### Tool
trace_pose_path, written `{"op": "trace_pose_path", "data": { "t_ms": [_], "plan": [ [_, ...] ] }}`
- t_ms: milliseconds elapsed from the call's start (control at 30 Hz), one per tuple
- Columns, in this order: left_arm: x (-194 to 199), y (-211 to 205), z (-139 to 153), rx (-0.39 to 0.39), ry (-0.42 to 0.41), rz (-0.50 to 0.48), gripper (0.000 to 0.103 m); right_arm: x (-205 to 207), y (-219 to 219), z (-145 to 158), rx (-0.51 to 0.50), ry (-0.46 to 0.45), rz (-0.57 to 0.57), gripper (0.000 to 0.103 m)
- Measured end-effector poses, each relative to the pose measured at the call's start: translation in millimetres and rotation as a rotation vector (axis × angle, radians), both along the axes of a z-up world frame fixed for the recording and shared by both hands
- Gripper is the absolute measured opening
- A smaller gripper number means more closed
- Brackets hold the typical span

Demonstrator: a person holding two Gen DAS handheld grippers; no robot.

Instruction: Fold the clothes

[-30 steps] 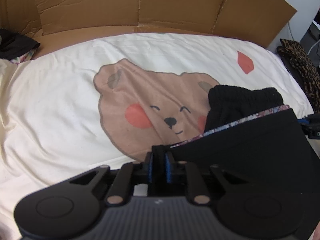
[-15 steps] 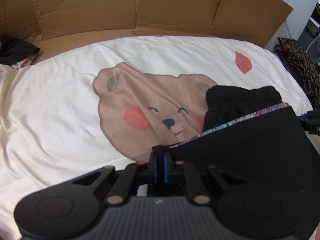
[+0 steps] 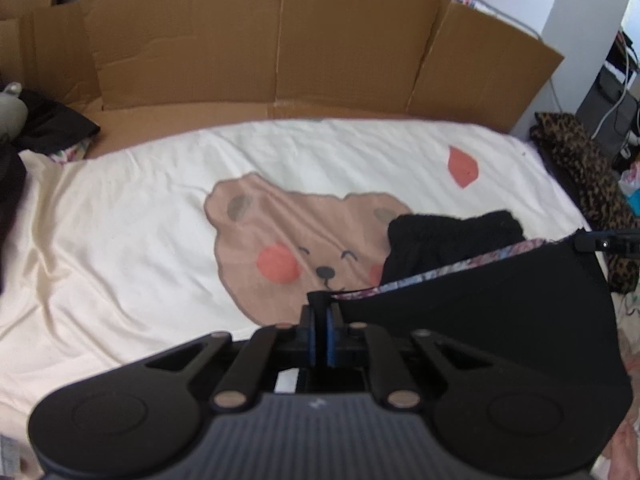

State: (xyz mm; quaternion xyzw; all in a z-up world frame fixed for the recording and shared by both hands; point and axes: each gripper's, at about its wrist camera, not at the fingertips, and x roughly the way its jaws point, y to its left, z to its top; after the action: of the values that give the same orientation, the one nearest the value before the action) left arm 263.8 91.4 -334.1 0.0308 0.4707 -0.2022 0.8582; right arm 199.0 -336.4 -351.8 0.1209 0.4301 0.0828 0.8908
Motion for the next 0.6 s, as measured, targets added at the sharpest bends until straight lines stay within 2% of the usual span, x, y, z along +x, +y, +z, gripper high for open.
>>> {"op": "trace_pose_path", "data": {
  "t_ms": [267,600],
  "plan": [
    [-2,-1,24,-0.032,-0.048,-0.002,0.005,-17,-9,27,0.022,-0.051,-0.045,0.008],
    [12,-16,36,-0.044,-0.099,-0.037,0.005,-24,-17,45,0.036,-0.087,-0.093,0.008]
  ]
}}
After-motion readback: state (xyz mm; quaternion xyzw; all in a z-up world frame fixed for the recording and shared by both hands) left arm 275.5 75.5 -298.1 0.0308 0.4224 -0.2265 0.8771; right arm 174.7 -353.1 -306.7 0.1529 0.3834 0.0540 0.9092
